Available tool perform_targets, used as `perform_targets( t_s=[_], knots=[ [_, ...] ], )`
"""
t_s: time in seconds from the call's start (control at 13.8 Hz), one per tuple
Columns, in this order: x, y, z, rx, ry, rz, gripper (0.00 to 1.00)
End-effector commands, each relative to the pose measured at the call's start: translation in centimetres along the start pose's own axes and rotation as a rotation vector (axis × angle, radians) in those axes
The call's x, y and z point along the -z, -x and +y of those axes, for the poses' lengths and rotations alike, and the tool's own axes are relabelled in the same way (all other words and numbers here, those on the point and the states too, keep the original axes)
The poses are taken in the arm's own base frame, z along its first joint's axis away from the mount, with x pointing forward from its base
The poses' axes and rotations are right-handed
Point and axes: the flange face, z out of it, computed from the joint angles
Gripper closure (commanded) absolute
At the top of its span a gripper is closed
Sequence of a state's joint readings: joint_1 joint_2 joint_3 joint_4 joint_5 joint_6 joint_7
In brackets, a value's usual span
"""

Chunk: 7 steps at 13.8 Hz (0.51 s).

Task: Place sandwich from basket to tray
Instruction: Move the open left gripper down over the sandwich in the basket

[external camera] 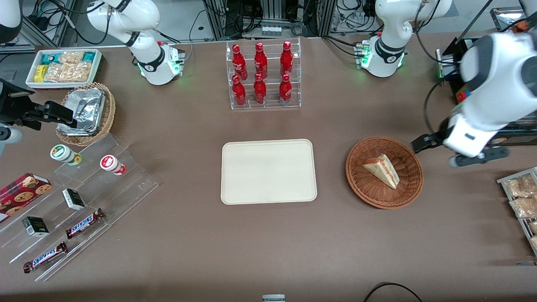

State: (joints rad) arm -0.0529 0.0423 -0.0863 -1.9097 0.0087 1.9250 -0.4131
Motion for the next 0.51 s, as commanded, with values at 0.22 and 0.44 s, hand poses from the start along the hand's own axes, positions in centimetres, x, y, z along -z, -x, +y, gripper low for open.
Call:
perform_targets(
  t_s=[0.22, 0.44],
  knots=[
    [-8.7, 3.4, 0.1, 0.351, 0.052, 0.088, 0.0],
    [-11.4, 4.1, 1.3, 0.501, 0.072, 0.089, 0.0]
  ],
)
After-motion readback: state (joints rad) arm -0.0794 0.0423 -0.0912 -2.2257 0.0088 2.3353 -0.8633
